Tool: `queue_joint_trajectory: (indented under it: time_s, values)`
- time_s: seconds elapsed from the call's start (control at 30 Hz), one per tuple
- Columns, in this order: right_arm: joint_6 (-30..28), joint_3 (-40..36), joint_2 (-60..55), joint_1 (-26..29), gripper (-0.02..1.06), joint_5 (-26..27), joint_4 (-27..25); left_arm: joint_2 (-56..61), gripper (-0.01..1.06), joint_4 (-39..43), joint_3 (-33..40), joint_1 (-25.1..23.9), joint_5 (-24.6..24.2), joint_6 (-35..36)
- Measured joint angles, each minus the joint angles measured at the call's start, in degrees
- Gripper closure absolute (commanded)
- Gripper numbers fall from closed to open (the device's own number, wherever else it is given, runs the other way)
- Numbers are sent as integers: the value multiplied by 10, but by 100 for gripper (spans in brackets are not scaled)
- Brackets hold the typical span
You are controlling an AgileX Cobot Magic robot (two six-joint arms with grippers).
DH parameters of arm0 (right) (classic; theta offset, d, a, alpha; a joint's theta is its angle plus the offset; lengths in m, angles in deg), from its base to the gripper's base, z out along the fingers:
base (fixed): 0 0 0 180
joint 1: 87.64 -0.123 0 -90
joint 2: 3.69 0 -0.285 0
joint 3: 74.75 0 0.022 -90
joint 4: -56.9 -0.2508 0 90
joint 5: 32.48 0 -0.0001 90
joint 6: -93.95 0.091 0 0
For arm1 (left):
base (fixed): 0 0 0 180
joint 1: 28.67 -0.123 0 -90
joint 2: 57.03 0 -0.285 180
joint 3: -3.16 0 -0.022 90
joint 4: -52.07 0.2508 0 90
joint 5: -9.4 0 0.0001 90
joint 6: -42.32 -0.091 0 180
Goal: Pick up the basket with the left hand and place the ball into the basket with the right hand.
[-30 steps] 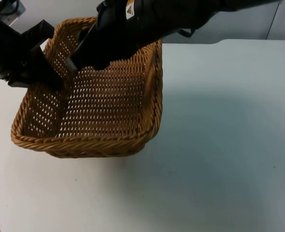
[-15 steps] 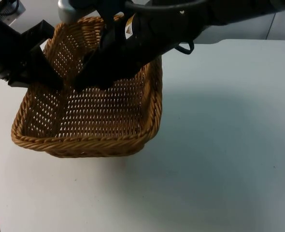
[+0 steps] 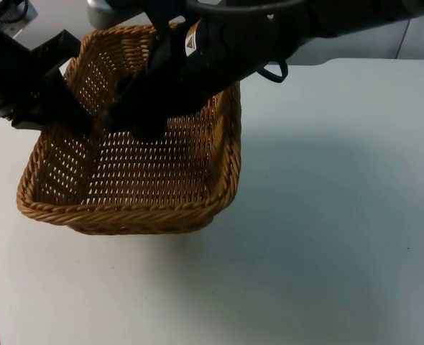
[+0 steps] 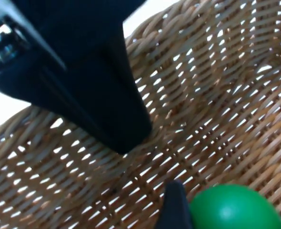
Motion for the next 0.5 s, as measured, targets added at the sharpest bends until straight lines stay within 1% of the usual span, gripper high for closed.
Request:
queue_joint_trajectory:
  time_s: [0.23, 0.33, 0.37, 0.4, 0.43, 0.47, 0.5]
  values:
    - [1, 1, 22, 0, 43, -2, 1, 0, 105, 0, 0, 0, 0, 0]
    - [1, 1, 70, 0, 43, -1, 7, 0, 105, 0, 0, 0, 2, 0]
    - [1, 1, 88, 4, 45, 0, 11, 0, 105, 0, 0, 0, 2, 0]
    - [1, 1, 88, 4, 50, 0, 11, 0, 105, 0, 0, 0, 2, 0]
    - [2, 1, 102, 7, 50, 0, 16, 0, 105, 0, 0, 0, 2, 0]
    - [6, 1, 117, 12, 57, -4, 25, 0, 105, 0, 0, 0, 2, 0]
    - [12, 1, 130, 17, 69, -16, 35, 0, 105, 0, 0, 0, 2, 0]
